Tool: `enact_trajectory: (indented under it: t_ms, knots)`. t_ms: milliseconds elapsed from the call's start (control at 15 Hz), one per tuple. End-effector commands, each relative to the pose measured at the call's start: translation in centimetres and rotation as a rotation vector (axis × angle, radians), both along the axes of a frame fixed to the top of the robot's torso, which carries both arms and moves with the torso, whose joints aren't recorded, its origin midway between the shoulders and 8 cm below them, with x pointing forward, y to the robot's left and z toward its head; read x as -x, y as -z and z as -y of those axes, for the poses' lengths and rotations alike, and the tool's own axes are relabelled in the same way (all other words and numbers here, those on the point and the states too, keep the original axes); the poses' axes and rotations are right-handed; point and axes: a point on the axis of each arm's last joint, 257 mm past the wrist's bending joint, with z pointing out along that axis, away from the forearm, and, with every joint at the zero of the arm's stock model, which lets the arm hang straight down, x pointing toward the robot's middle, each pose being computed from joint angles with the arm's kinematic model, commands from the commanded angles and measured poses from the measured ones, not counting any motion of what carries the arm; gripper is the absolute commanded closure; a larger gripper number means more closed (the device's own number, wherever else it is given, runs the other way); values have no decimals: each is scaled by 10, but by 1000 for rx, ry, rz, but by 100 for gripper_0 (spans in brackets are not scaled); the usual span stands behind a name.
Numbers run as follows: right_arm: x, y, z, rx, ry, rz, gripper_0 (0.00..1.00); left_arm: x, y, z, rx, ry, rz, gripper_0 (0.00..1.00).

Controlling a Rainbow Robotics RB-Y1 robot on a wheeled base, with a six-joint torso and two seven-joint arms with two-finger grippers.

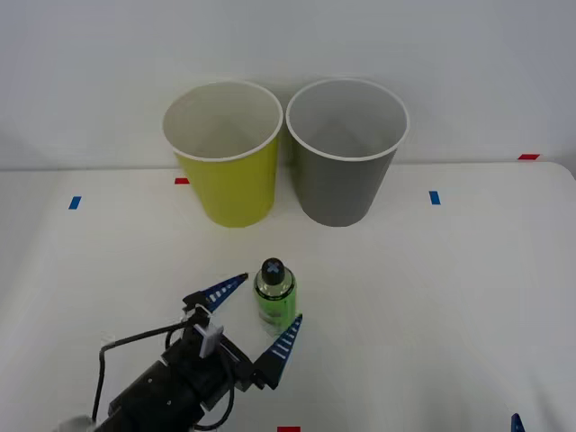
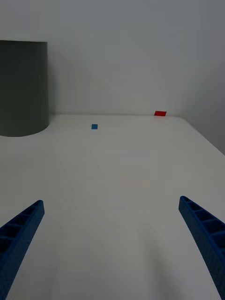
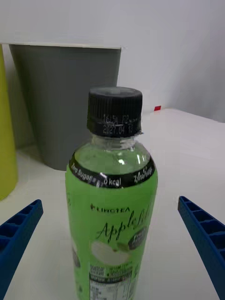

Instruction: Put cans in the gray bin and PET bottles in the light green bin.

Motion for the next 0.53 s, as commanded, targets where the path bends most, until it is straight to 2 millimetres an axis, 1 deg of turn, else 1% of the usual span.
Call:
enact_trajectory:
  t_ms: [67,333,533]
  knots:
    - [0,0,0,0,0,0,0,-10,-2,15,-6,3,-13,0]
    - [0,0,0,0,0,0,0,-21,8,28,-23,25,-14,0]
    - [0,0,0,0,0,0,0,-30,-1,32,-18,32,-1,0]
